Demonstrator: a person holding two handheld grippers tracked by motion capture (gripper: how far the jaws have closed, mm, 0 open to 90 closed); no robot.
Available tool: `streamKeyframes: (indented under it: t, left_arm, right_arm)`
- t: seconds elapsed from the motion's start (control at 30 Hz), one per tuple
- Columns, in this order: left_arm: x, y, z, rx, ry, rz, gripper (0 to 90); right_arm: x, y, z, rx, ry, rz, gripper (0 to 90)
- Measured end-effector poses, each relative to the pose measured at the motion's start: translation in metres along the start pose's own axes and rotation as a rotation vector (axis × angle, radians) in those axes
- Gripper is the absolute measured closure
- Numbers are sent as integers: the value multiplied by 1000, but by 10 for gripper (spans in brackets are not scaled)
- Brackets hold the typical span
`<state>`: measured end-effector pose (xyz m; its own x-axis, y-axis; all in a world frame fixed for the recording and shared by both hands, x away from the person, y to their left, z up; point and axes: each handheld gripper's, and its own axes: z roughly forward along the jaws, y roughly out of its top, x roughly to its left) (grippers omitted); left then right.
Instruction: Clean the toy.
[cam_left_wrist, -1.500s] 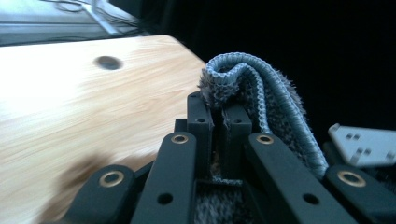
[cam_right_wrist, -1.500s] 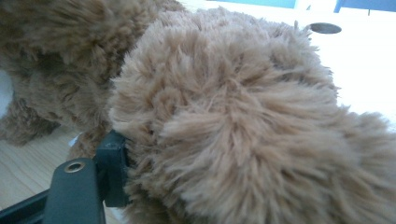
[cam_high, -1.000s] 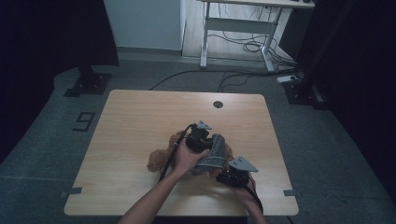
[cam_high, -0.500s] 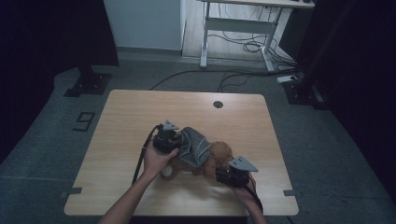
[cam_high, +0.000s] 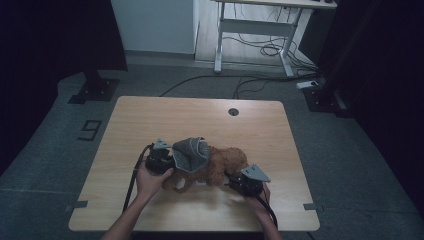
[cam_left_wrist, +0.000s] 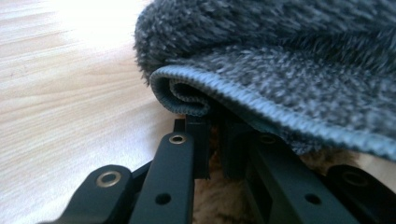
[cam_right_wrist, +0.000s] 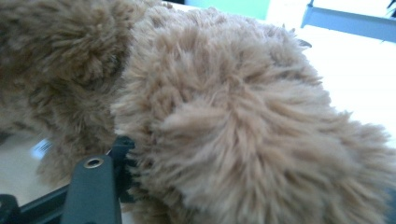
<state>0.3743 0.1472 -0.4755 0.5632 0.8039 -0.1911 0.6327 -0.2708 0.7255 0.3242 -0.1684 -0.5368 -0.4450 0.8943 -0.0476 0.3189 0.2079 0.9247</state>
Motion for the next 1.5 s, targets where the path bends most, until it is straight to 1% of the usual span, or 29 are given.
streamKeyframes:
  t: [0.07, 0.17, 0.2, 0.27, 0.3, 0.4, 0.43, 0.47, 0.53, 0.6, 0.63, 0.7, 0.73, 0.77, 0.83, 0.87, 0.93, 1.0, 1.03, 1.07, 1.1, 1.2, 1.23, 1.27, 1.3, 1.4, 1.43, 1.47, 1.5]
  left_arm:
    - [5, 7, 7, -5, 11, -13, 832]
    - [12, 18, 16, -14, 34, -24, 834]
    - [14, 22, 18, -18, 38, -26, 835]
    - [18, 28, 19, -27, 34, -35, 836]
    - [18, 31, 18, -41, 25, -37, 837]
    - [16, 40, 10, -76, 1, -26, 837]
    - [11, 47, 8, -92, -7, -9, 836]
    - [8, 51, 8, -97, -12, 0, 836]
    - [-3, 62, 12, -99, -23, 25, 835]
    - [-16, 70, 20, -81, -45, 49, 834]
    - [-22, 73, 25, -74, -49, 64, 833]
    - [-38, 75, 39, -38, -48, 105, 833]
    - [-44, 73, 44, -21, -37, 124, 833]
    - [-48, 71, 48, -17, -26, 139, 833]
    - [-51, 66, 51, -15, -28, 139, 836]
    - [-51, 61, 52, -17, -42, 135, 837]
    - [-51, 53, 49, -33, -53, 125, 839]
    - [-52, 45, 46, -47, -53, 126, 841]
    - [-53, 41, 44, -54, -59, 123, 841]
    - [-53, 38, 42, -60, -66, 120, 843]
    - [-53, 35, 40, -64, -76, 117, 843]
    - [-54, 25, 35, -83, -93, 111, 844]
    - [-55, 21, 33, -97, -99, 109, 844]
    - [-55, 19, 32, -102, -101, 107, 844]
    - [-56, 15, 29, -116, -110, 105, 844]
    - [-58, 6, 22, -134, -132, 100, 844]
    - [-59, 3, 20, -138, -136, 100, 844]
    - [-59, 2, 18, -140, -138, 100, 844]
    - [-59, 0, 16, -139, -141, 98, 843]
  right_arm:
    - [0, 2, 10, -18, -29, 0, 366]
    - [-2, 8, 25, -22, -63, -5, 370]
    - [-4, 10, 30, -21, -66, 0, 369]
    - [-8, 14, 38, -17, -66, 0, 368]
    - [-10, 15, 40, -17, -59, 0, 367]
    - [-14, 15, 39, -20, -26, 3, 362]
    - [-14, 14, 38, -24, -17, -1, 362]
    - [-14, 11, 35, -35, -2, -6, 362]
    - [-14, 9, 31, -40, 15, -7, 359]
    - [-14, 6, 26, -48, 32, -19, 353]
    - [-14, 5, 24, -51, 41, -24, 349]
    - [-15, 1, 19, -58, 63, -33, 335]
    - [-16, -1, 17, -61, 73, -40, 328]
    - [-17, -3, 14, -60, 83, -42, 322]
    - [-21, -6, 8, -63, 105, -37, 302]
    - [-22, -7, 5, -63, 114, -36, 287]
    - [-25, -9, -2, -49, 140, -23, 226]
    - [-28, -8, -8, -28, 168, -23, 183]
    - [-31, -8, -13, -18, 199, -2, 160]
    - [-35, -8, -18, -21, 231, 36, 154]
    - [-40, -7, -23, -30, 251, 71, 147]
    - [-51, 0, -39, -93, 281, 167, 140]
    - [-53, 4, -42, -102, 281, 185, 135]
    - [-53, 8, -44, -105, 275, 184, 134]
    - [-53, 10, -44, -104, 271, 181, 133]
    - [-47, 18, -36, -74, 245, 131, 128]
    - [-44, 18, -32, -61, 251, 124, 121]
    - [-41, 19, -26, -33, 272, 122, 99]
    - [-37, 18, -22, -11, 271, 120, 78]
